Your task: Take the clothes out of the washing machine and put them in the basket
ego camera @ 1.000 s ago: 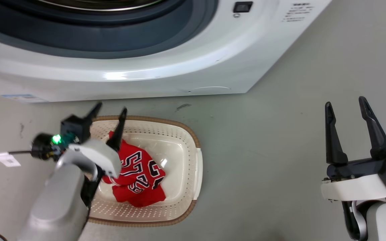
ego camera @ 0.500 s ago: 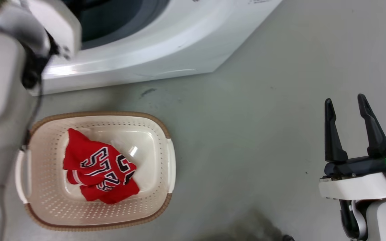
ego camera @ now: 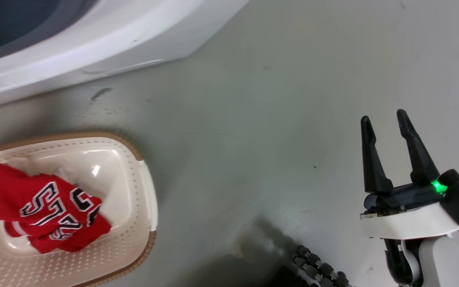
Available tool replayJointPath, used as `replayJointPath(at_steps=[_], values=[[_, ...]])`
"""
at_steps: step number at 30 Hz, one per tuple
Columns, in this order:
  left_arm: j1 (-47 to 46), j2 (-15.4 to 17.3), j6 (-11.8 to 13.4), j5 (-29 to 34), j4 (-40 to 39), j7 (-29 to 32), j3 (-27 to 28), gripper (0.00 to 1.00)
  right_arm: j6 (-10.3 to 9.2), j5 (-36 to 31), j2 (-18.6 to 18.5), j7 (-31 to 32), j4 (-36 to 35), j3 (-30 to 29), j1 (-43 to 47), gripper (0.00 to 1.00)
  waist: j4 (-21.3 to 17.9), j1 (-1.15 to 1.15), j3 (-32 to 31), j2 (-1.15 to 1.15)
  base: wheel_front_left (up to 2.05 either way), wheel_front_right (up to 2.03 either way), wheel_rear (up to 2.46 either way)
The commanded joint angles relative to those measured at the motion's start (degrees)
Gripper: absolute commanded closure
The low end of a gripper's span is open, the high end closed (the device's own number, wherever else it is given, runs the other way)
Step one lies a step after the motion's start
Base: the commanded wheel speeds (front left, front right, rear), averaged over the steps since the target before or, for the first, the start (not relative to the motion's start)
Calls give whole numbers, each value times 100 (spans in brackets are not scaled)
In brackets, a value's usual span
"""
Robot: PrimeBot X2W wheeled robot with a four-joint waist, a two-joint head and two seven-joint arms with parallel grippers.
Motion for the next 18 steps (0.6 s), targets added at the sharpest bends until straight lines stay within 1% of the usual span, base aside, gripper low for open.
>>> replayJointPath(at_steps=[1, 4, 6, 9, 13, 14, 15, 16, 18], values=[[-200, 61, 70, 39, 119, 130, 5, 0, -6, 61, 17, -12, -13, 69, -28, 0, -318, 0, 280, 0, 0, 0, 0], [-419, 113, 122, 152, 361, 412, -99, 0, -6, 135, 17, -12, -20, 157, 29, 0, -426, 0, 341, 0, 0, 0, 0], [-566, 124, 141, 222, 471, 448, -145, 0, -6, 175, 18, -12, -30, 174, 75, 0, -448, 0, 368, 0, 0, 0, 0], [-659, 109, 132, 273, 681, 557, -221, 0, -6, 218, 17, -12, -38, 178, 105, 0, -456, 0, 392, 0, 0, 0, 0], [-661, 78, 44, 256, 838, 632, -402, 0, -6, 206, 17, -12, -60, 195, 108, 0, -442, 0, 427, 0, 0, 0, 0], [-650, 71, 34, 210, 891, 670, -435, 12, -6, 182, 17, -12, -76, 202, 95, 0, -435, 0, 436, 0, 0, 0, 0], [-640, 52, 22, 161, 937, 707, -453, 61, -6, 174, 17, -12, -82, 208, 83, 0, -428, 0, 446, 0, 0, 0, 0], [-644, 40, 12, 138, 947, 685, -470, 100, -6, 171, 17, -12, -92, 213, 73, 0, -421, 0, 455, 0, 0, 0, 0], [-687, 20, 2, 97, 957, 594, -503, 100, -6, 176, 17, -12, -115, 224, 56, 0, -409, 0, 472, 0, 0, 0, 0]])
